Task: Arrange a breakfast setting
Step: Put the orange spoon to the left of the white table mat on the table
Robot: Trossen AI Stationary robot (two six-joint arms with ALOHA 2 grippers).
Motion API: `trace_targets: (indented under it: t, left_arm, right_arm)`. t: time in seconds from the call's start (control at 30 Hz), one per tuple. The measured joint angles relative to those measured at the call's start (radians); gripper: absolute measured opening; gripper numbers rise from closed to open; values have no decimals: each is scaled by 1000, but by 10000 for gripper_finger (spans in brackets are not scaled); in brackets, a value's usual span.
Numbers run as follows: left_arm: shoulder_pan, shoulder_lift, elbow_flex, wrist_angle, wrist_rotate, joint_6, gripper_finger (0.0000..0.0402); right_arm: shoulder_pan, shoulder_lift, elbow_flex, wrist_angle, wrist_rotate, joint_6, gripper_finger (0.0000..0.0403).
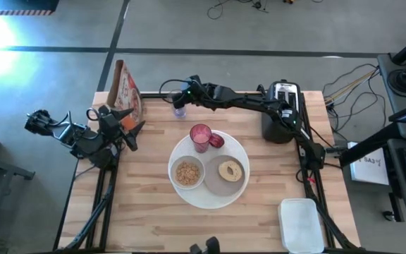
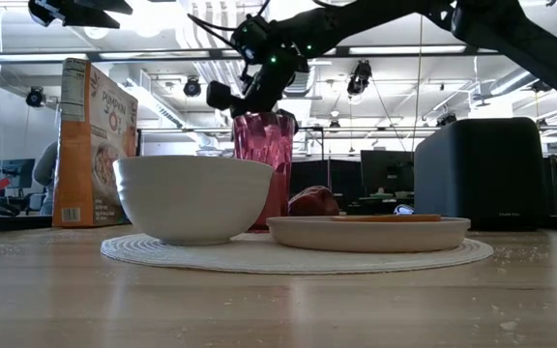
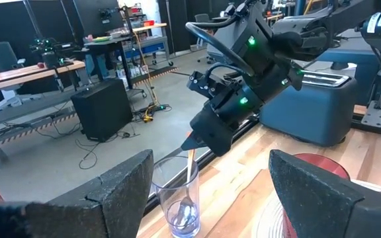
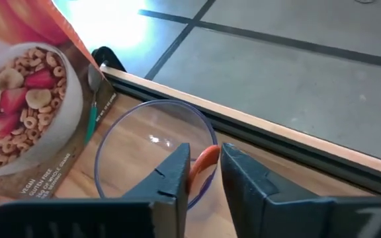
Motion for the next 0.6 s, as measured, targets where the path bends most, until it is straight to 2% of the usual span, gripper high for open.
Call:
trace_targets:
  t: [0.3, 0.6]
  left_arm:
    - [0, 0, 0, -2, -1, 0, 283]
    - [0, 0, 0, -2, -2, 0, 283]
  right_arm:
    - [0, 0, 0, 11, -1, -25, 27]
    - [0, 0, 0, 33, -10, -44, 10]
